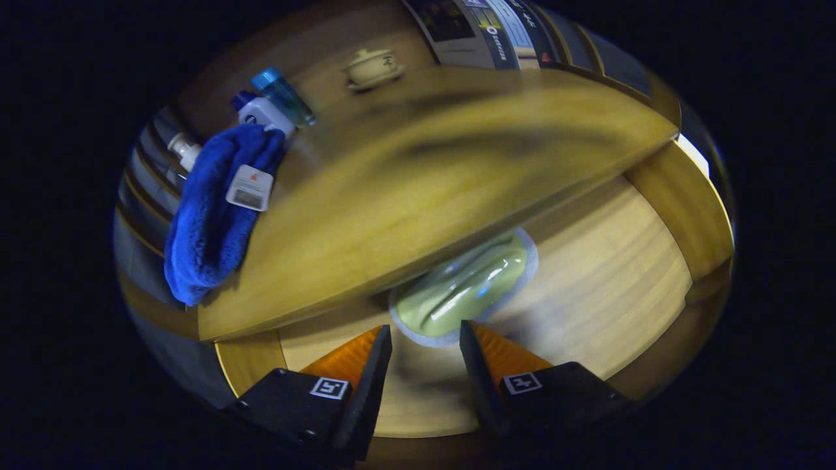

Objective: Pull open the drawer, take out the items inside it, and place them on the countertop above the cabinet.

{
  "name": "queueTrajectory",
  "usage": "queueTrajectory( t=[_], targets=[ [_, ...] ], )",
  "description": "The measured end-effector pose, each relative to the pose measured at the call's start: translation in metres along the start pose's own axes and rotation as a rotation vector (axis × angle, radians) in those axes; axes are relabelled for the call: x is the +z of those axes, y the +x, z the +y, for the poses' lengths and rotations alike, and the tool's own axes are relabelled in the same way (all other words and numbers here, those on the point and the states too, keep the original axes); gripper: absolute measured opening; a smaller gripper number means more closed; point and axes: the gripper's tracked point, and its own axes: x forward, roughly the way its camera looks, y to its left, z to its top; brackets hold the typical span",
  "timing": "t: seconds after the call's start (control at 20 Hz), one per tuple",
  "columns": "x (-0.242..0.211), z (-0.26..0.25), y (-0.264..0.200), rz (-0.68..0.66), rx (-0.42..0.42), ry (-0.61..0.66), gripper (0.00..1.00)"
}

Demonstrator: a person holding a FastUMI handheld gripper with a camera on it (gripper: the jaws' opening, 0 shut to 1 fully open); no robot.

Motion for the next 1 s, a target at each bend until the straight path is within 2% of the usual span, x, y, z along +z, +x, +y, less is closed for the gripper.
queueTrajectory(
  t=[0.05,0.1,0.15,0.25,0.3,0.4,0.45,0.65,0.7,0.85,1.0],
  targets=[
    [0.005,-0.008,0.003,-0.025,-0.001,0.005,0.68],
    [0.014,-0.022,-0.004,-0.04,-0.004,0.002,0.6],
    [0.022,-0.029,-0.021,-0.052,0.037,0.002,0.6],
    [0.033,-0.022,-0.076,-0.092,0.224,-0.017,0.63],
    [0.044,-0.024,-0.105,-0.161,0.272,-0.058,0.62],
    [0.06,-0.035,-0.144,-0.272,0.318,-0.166,0.62],
    [0.052,-0.039,-0.154,-0.282,0.336,-0.199,0.62],
    [0.028,-0.072,-0.183,-0.234,0.454,-0.111,0.62],
    [0.024,-0.085,-0.183,-0.232,0.45,-0.111,0.62],
    [0.019,-0.136,-0.175,-0.253,0.299,-0.236,0.62],
    [0.023,-0.124,-0.179,-0.244,0.335,-0.272,0.62]
  ],
)
